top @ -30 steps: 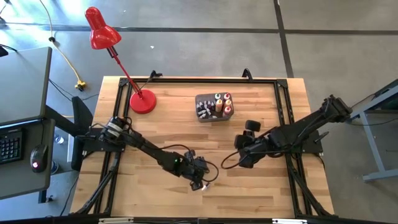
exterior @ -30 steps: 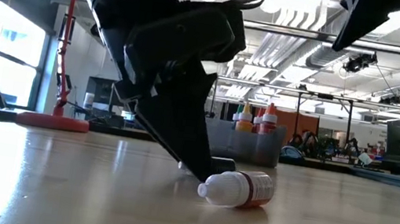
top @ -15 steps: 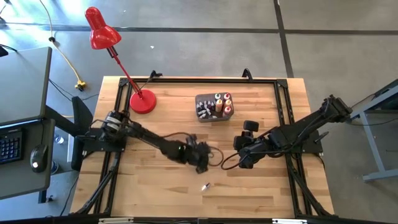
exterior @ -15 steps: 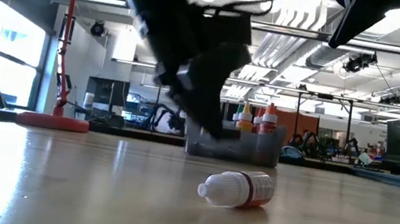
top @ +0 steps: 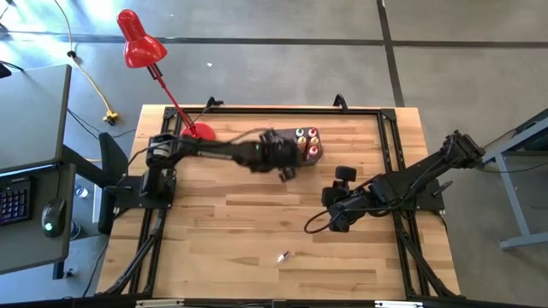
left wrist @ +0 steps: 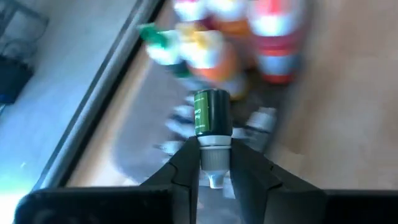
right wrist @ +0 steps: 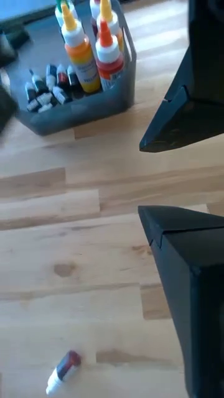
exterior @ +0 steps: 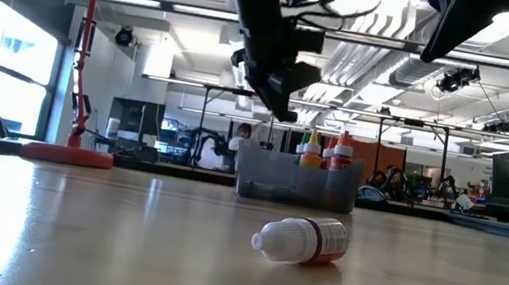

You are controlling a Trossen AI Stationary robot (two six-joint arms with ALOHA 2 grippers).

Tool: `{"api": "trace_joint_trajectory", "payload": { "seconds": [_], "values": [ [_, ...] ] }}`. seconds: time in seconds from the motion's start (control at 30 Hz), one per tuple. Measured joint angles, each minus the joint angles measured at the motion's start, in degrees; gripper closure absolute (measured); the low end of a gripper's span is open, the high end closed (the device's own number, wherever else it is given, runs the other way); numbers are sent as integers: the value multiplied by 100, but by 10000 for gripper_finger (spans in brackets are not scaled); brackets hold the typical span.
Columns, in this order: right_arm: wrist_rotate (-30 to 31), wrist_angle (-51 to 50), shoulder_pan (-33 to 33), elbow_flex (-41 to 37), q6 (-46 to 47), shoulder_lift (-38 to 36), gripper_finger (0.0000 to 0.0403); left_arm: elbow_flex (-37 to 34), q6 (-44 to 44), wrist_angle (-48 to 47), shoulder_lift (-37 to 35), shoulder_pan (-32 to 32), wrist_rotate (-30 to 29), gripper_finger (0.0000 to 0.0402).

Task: Pick & Place food coloring
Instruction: Put the small green food coloring bottle into the black bin, then put the small red food coloring bottle into the black bin

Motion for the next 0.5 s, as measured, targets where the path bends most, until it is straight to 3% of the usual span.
{"api": "trace_joint_trajectory", "payload": {
  "seconds": [0.07,0.2,0.27,0.5],
  "values": [
    [-118,2,2,0,2,0,258,31,116,-57,-4,304,97,328],
    [-166,42,2,0,2,2,258,-110,179,-12,-5,815,1420,288],
    [-158,44,2,0,2,2,258,-201,97,22,-2,956,1767,265],
    [-235,265,-96,2,-501,2,258,-128,150,-123,-4,905,956,225]
  ]
}}
